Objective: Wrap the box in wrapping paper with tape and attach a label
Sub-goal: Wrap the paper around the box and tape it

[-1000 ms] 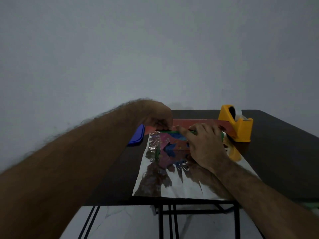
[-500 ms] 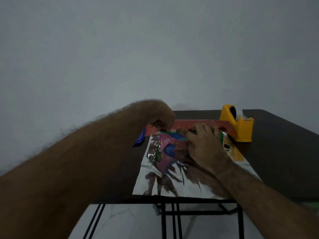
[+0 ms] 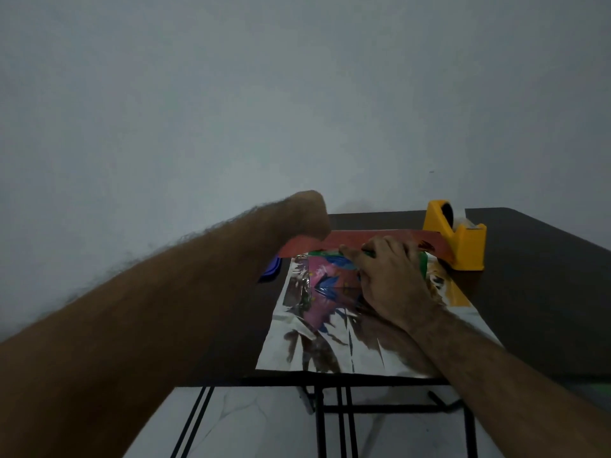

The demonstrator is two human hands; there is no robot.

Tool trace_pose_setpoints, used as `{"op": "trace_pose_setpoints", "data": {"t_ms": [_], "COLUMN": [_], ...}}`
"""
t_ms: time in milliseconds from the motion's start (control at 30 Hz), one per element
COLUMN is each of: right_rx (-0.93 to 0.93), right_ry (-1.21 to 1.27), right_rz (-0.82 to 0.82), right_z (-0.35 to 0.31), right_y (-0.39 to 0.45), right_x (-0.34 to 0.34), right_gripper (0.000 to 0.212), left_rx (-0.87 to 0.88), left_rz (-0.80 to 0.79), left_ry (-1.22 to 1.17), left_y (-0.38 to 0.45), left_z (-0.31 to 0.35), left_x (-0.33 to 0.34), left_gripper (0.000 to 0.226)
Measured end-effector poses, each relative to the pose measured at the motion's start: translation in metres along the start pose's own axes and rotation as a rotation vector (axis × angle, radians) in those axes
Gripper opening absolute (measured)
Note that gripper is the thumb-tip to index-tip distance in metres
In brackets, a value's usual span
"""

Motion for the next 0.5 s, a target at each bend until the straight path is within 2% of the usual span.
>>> {"op": "trace_pose_setpoints", "data": {"t_ms": [33, 133, 400, 500], "right_rx": [0.002, 0.003, 0.007, 0.001], "right_ry": [-0.001, -0.012, -0.027, -0.028], "right_rz": [-0.001, -0.014, -0.016, -0.008], "right_z": [0.000, 0.000, -0.003, -0.003], "right_y": [0.000, 0.001, -0.001, -0.001], "right_x": [0.001, 0.003, -0.002, -0.004], "right_gripper": [0.061, 0.061, 0.063, 0.064], "left_rx": [0.037, 0.097, 0.006, 0.114], "left_rz": [0.038, 0.019, 0.098, 0.193], "left_ry": [-0.053, -0.082, -0.012, -0.120], "left_y": [0.001, -0.007, -0.009, -0.018], "left_z": [0.004, 0.004, -0.041, -0.026], "left_x": [0.001, 0.013, 0.012, 0.006], "left_gripper": [0.023, 0.018, 0.012, 0.013]}}
Point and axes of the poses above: each hand's wrist, its own y-axis towards the middle knuckle, its own x-axis out of the palm, z = x × y, the point moved 6 cm from there along y, towards the middle knuckle, and after that the axes turned 1 degree about -z, right-handed, at the moved point
